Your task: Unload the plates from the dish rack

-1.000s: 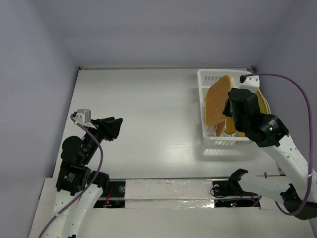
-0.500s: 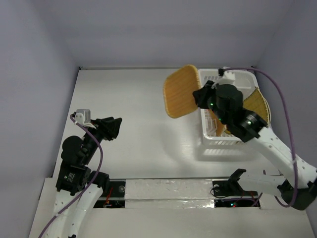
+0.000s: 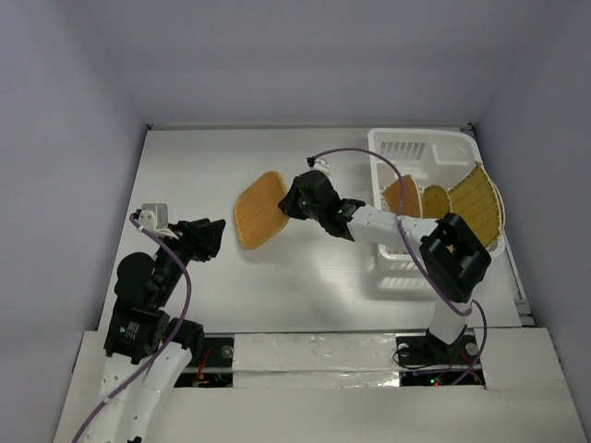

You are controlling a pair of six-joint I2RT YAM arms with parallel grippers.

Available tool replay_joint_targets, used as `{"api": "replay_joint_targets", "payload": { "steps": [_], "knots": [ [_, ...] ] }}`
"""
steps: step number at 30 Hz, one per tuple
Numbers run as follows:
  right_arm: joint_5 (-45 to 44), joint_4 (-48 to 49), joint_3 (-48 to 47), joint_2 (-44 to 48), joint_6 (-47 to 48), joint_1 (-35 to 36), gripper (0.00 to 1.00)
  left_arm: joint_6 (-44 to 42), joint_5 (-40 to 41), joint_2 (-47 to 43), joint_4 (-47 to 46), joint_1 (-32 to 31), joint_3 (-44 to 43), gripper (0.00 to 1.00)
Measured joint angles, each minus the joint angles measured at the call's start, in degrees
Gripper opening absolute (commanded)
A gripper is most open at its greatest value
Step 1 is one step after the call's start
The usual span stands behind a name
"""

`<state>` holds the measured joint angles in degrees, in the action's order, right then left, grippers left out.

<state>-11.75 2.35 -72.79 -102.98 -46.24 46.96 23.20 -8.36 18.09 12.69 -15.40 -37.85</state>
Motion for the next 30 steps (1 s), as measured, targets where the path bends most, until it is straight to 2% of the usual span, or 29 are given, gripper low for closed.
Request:
{"api": "replay_joint_targets", "payload": {
  "steps": [6, 8, 9, 14, 15, 16, 18, 26, 30],
  "knots": [
    [-1.1, 6.0, 3.9, -1.7, -4.3, -0.1, 0.02, 0.1, 0.1, 0.0, 0.1, 0.0, 0.0, 0.43],
    [-1.9, 7.5, 5.5, -1.7, -5.1, -0.1, 0.09, 0.1, 0.1, 0.0, 0.1, 0.0, 0.0, 0.43],
    [-2.4, 8.2, 6.4, -1.7, -5.6, -0.1, 0.17, 0.1, 0.1, 0.0, 0.1, 0.0, 0.0, 0.43],
    [-4.4, 11.1, 9.6, -3.1, -7.4, -0.1, 0.32, 0.1, 0.1, 0.0, 0.1, 0.0, 0.0, 0.43],
    [-4.7, 11.2, 10.0, -3.7, -7.5, -0.1, 0.40, 0.1, 0.1, 0.0, 0.1, 0.0, 0.0, 0.43],
    [-5.0, 11.1, 10.2, -4.4, -7.7, -0.1, 0.42, 0.1, 0.1, 0.0, 0.1, 0.0, 0.0, 0.43],
    [-5.5, 11.0, 10.8, -5.4, -7.6, -0.1, 0.56, 0.1, 0.0, 0.0, 0.1, 0.1, 0.0, 0.43],
    [-7.3, 9.9, 11.9, -5.9, -5.7, -0.1, 0.72, 0.1, 0.0, 0.0, 0.1, 0.2, 0.0, 0.43],
    [-7.7, 8.2, 11.9, -5.1, -3.8, -0.1, 0.91, 0.1, 0.0, 0.0, 0.1, 0.5, 0.0, 0.43]
  ]
}}
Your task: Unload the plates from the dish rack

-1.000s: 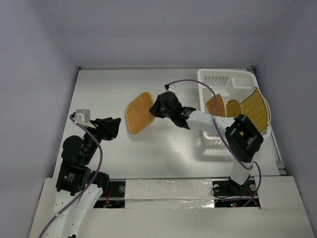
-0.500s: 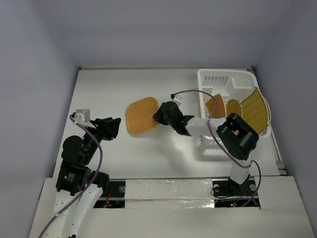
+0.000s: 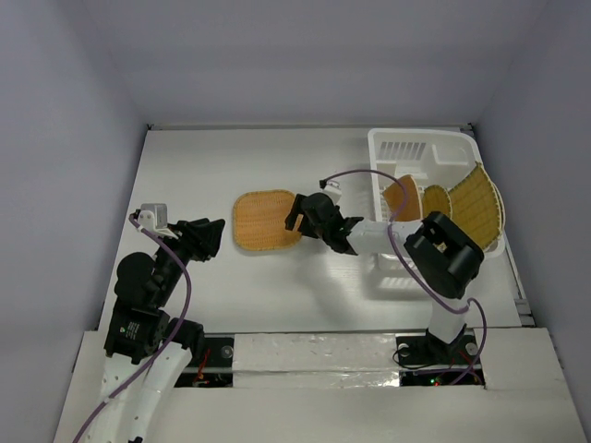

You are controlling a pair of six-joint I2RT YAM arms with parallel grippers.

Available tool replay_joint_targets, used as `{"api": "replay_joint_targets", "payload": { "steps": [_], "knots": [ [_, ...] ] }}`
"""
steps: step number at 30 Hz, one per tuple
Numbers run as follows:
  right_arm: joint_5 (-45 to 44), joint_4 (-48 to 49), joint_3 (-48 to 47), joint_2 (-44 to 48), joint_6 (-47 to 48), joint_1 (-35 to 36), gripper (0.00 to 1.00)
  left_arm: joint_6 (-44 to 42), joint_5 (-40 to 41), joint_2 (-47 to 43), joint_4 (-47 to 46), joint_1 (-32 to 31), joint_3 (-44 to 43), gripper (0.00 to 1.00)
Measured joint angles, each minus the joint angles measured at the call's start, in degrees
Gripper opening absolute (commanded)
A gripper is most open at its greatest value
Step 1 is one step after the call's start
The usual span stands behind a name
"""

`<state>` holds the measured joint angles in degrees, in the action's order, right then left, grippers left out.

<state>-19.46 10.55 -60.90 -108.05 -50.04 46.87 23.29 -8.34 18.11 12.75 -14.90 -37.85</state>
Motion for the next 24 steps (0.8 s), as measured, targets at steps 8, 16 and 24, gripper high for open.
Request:
{"api": "replay_joint_targets", "payload": {
  "steps": [8, 16, 24],
  "knots": [
    [-5.1, -13.2, -0.3, 19.7, 10.5, 0.1, 0.06, 0.0, 0.0, 0.0, 0.0, 0.0, 0.0, 0.43],
    [-20.2, -28.9, -2.4, 46.6, 20.2, -4.9, 0.05, 0.0, -0.2, 0.0, 0.0, 0.0, 0.0, 0.43],
    [-26.2, -46.8, -3.9, 46.7, 26.0, -14.4, 0.76, 0.0, -0.3, 0.0, 0.0, 0.0, 0.0, 0.43]
  ]
}}
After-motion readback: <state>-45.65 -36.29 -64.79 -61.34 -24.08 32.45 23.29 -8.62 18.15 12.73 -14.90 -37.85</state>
